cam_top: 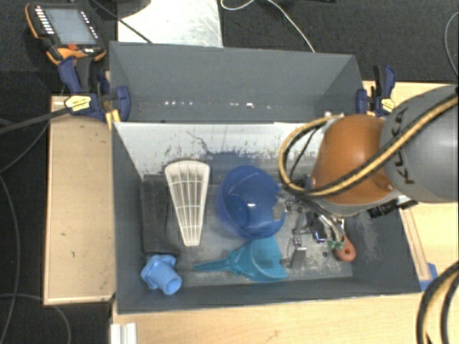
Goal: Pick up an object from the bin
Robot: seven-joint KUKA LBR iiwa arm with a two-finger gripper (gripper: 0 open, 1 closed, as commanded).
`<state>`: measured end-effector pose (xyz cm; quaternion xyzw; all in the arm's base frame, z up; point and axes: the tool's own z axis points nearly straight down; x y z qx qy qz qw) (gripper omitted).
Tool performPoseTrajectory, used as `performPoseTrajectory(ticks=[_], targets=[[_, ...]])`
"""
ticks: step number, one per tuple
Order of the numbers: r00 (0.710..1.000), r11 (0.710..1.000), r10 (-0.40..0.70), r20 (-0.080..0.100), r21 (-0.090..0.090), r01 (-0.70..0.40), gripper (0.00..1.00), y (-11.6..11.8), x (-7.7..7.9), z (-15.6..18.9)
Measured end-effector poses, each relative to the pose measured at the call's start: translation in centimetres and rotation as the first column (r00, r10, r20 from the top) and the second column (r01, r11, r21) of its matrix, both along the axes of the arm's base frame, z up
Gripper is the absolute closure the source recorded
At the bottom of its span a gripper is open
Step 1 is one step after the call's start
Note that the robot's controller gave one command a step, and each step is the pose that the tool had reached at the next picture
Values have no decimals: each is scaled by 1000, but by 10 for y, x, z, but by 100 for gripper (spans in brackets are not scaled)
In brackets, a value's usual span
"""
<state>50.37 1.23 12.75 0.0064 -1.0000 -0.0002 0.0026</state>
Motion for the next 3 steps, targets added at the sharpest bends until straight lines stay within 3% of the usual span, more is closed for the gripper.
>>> performPoseTrajectory(ticks=[1, 2, 3], targets=[[1000, 1000, 0, 7, 0, 0, 0, 0, 2, 4], [968, 968, 251, 5, 0, -251, 0, 37, 5, -33], [968, 969, 246, 43, -7, -246, 100, 69, 8, -46]])
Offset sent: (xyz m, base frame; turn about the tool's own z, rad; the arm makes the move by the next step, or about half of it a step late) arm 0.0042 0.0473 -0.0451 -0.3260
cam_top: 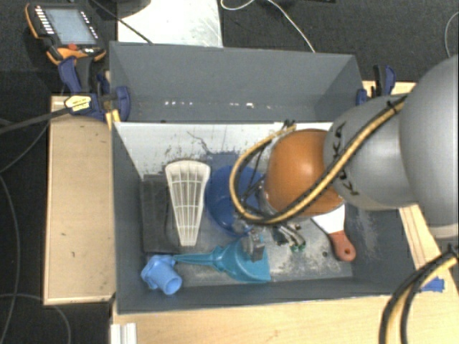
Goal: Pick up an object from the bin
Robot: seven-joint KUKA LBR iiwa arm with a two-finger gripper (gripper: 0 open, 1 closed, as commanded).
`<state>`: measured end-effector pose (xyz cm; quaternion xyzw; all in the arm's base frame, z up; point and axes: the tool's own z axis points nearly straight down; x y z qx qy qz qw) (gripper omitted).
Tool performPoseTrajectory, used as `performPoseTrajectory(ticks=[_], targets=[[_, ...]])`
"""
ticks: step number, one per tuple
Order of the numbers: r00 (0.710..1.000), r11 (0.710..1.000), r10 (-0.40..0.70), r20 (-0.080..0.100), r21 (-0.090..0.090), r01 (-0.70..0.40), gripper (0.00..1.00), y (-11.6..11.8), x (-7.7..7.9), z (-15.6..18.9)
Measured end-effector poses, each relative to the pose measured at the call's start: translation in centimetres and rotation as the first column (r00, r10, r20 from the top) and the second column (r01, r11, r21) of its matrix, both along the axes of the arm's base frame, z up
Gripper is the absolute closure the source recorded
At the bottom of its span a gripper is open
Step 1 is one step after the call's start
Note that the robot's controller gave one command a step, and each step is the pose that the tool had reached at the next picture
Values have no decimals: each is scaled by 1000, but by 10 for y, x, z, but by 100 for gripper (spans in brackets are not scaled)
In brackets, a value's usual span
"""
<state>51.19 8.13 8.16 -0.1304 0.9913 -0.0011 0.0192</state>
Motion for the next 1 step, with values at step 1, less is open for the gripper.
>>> performPoseTrajectory(ticks=[1], targets=[[1000, 1000, -1, 0, 0, 1, 100, 0, 0, 0]])
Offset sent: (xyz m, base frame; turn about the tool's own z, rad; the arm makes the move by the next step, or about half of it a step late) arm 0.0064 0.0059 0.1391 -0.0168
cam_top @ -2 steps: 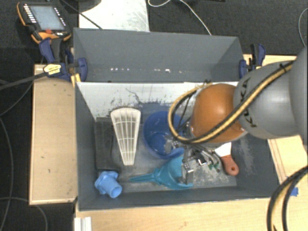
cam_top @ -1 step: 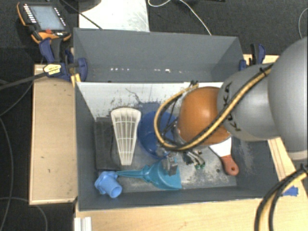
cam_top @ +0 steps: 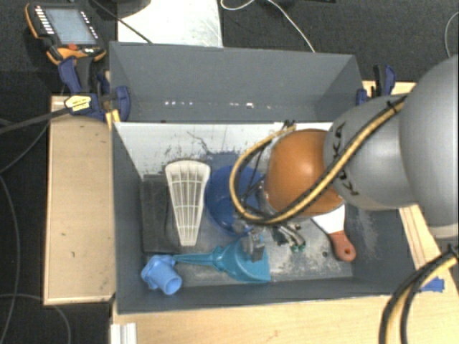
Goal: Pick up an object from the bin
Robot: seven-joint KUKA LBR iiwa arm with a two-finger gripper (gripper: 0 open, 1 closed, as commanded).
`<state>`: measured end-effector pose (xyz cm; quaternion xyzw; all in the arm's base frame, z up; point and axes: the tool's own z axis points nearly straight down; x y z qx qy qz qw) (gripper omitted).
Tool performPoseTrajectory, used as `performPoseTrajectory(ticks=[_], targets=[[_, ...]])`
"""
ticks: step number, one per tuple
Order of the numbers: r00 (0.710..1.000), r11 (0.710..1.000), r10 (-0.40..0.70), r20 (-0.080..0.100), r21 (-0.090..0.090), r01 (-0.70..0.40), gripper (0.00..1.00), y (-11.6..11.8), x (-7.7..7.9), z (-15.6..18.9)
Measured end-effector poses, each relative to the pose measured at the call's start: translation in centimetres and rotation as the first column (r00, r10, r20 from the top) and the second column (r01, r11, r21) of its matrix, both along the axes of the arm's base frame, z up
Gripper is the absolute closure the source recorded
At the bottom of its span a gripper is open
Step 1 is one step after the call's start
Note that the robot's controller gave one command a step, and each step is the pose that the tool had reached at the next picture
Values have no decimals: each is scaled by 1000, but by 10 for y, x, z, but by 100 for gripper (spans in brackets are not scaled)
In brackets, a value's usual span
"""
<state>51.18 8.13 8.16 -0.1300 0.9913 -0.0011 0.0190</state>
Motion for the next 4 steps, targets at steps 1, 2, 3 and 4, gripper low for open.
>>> performPoseTrajectory(ticks=[1, 2, 3, 4], targets=[[1000, 1000, 11, -16, -1, -11, 100, 4, 0, 80], [1000, 1000, -5, -1, 0, 5, 100, 3, 15, 59], [1000, 1000, -5, -9, 0, 5, 100, 3, 12, 44], [999, 999, 47, 3, -1, -47, 100, 0, 22, 107]])
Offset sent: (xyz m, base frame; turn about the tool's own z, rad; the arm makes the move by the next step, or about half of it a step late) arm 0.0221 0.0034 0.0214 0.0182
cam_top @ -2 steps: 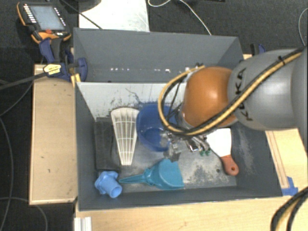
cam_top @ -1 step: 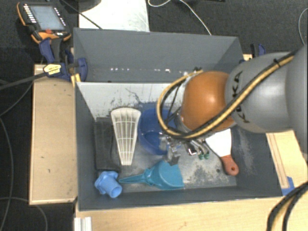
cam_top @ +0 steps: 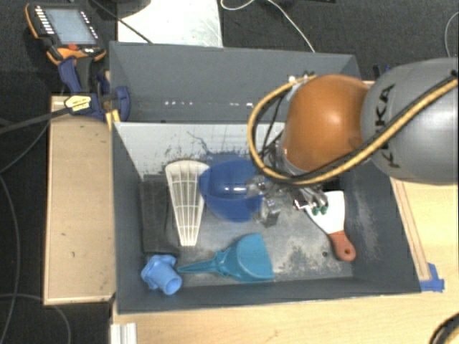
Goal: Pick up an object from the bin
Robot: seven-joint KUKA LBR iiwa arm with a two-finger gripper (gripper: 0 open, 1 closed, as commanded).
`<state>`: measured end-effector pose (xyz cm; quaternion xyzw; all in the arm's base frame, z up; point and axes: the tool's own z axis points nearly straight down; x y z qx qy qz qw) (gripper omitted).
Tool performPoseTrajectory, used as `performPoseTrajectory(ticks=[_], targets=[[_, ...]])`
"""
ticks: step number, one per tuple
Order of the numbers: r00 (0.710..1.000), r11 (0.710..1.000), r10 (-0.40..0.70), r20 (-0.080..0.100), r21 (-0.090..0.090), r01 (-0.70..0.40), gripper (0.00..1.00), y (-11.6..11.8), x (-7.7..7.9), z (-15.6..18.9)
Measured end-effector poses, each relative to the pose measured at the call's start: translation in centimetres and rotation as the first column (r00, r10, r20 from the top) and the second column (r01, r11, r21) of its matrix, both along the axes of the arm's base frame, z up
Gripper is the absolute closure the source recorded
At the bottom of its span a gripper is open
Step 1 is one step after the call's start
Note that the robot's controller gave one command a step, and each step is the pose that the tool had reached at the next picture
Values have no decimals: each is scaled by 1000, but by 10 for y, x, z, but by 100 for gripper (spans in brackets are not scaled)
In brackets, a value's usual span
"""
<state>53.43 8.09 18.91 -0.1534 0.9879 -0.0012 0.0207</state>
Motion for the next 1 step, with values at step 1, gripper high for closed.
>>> performPoseTrajectory(ticks=[1], targets=[[999, 999, -46, -15, -1, 46, 100, 7, 3, -62]])
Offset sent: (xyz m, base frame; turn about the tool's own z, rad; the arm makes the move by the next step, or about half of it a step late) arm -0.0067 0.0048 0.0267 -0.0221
